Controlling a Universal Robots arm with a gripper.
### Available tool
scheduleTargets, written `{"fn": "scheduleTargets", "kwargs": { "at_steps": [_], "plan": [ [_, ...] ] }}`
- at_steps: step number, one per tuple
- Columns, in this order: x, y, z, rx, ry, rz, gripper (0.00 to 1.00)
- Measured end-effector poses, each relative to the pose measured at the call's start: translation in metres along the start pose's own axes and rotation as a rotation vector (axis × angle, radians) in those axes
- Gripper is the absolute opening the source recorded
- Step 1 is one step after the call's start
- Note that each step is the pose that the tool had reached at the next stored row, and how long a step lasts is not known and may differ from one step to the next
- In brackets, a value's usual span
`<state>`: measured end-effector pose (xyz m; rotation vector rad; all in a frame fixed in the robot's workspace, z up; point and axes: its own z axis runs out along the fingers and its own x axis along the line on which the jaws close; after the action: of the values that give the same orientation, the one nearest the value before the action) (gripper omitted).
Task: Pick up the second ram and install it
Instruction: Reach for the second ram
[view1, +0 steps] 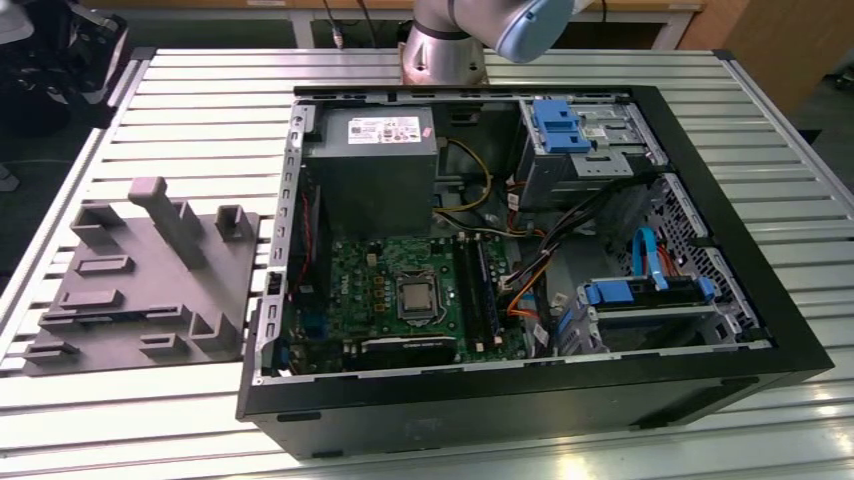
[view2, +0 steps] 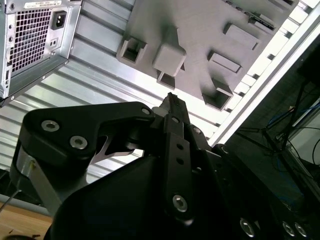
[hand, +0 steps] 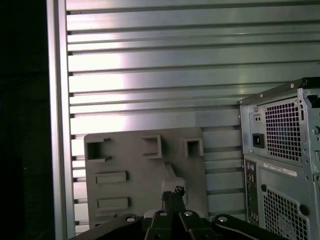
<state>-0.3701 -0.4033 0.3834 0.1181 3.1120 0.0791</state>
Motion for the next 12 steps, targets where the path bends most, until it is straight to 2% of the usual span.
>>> {"fn": "scheduleTargets", "kwargs": {
  "at_steps": [12],
  "plan": [
    [0.0037, -0.0006, 0.0000, 0.0000, 0.0000, 0.000, 0.11]
  ]
}}
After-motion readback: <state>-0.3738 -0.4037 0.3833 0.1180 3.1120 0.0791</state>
